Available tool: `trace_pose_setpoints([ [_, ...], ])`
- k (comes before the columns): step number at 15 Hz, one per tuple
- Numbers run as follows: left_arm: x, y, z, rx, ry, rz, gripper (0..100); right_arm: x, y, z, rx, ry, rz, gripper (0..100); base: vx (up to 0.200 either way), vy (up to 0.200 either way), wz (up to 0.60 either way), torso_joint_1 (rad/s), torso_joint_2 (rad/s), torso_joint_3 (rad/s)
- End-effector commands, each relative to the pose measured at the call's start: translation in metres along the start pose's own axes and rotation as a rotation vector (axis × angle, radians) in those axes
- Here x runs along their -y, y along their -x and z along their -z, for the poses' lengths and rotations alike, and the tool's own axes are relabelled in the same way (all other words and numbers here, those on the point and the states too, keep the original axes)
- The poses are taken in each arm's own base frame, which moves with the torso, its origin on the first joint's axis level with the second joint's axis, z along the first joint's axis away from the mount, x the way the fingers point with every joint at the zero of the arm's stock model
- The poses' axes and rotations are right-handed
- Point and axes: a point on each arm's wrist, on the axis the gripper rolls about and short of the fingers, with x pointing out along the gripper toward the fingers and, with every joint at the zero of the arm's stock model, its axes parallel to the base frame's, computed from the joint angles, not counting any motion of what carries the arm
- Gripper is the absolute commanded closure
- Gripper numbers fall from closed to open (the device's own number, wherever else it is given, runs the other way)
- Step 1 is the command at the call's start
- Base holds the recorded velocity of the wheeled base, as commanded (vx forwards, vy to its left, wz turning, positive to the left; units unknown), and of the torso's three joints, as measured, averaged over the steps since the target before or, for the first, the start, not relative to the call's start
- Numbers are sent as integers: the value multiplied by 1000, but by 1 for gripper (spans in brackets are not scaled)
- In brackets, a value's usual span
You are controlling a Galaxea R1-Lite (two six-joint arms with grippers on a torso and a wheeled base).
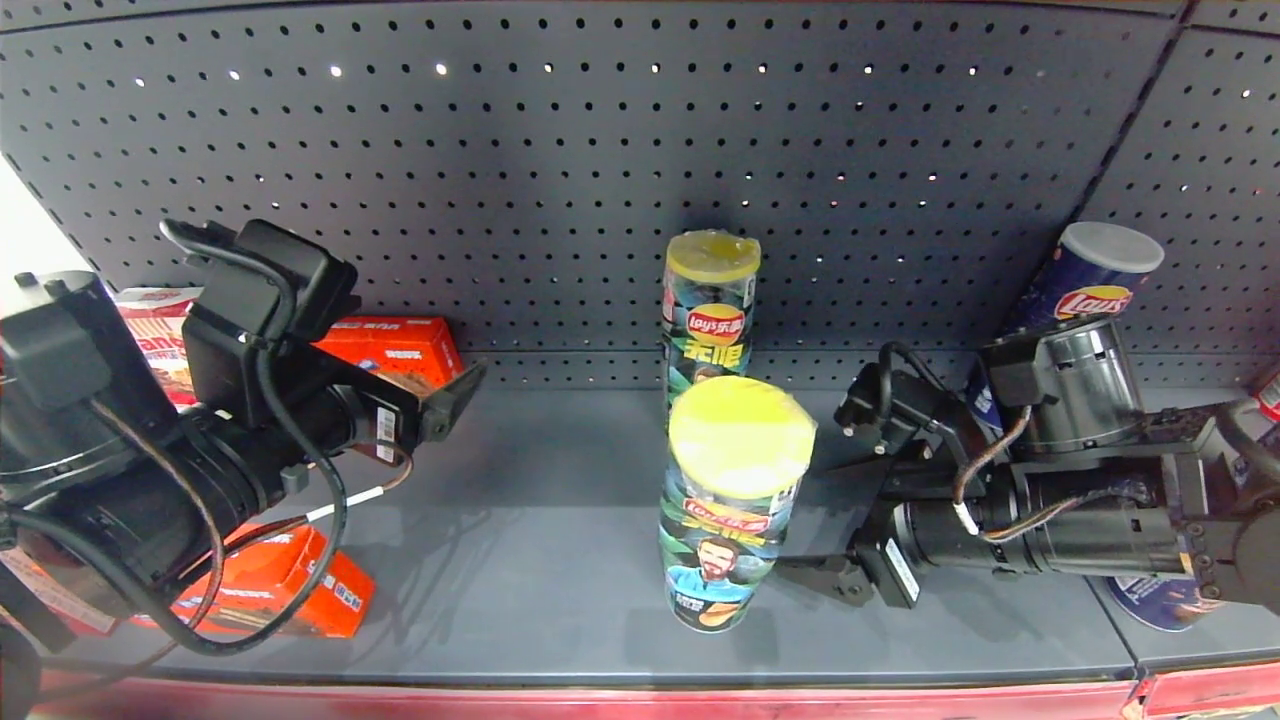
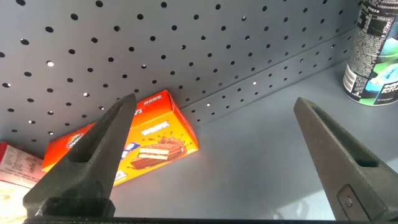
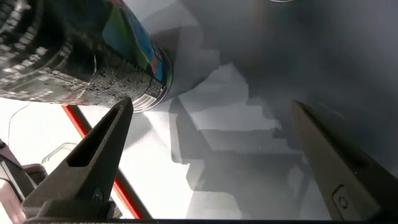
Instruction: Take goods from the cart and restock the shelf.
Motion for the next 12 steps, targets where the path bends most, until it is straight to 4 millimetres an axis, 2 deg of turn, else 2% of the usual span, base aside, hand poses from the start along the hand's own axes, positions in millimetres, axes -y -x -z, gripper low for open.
trace_pose_setpoints([
  [1, 0, 0, 0, 1, 0, 1, 0, 1, 4, 0, 11, -1, 10, 0, 0, 0, 0, 0, 0, 0],
  [4, 1, 1, 0, 2, 0, 4, 0, 8, 36, -12, 107, -6, 90, 0, 0, 0, 0, 0, 0, 0],
  [6, 1, 1, 0, 1, 0, 6, 0, 10, 67, -19, 187, -5, 139, 0, 0, 0, 0, 0, 0, 0],
  [7, 1, 1, 0, 1, -2, 6, 0, 8, 75, -20, 207, -3, 145, 0, 0, 0, 0, 0, 0, 0],
  [8, 1, 1, 0, 0, -2, 7, 0, 5, 92, -22, 256, 8, 160, 0, 0, 0, 0, 0, 0, 0],
  [10, 2, 1, 0, -1, -2, 7, 0, 0, 113, -24, 347, 28, 187, 0, 0, 0, 0, 0, 0, 0],
  [11, 2, 1, 0, -1, -2, 7, 0, 0, 114, -24, 352, 29, 188, 0, 0, 0, 0, 0, 0, 0],
  [12, 2, 1, 0, -1, -2, 7, 0, -6, 134, -20, 415, 42, 204, 0, 0, 0, 0, 0, 0, 0],
])
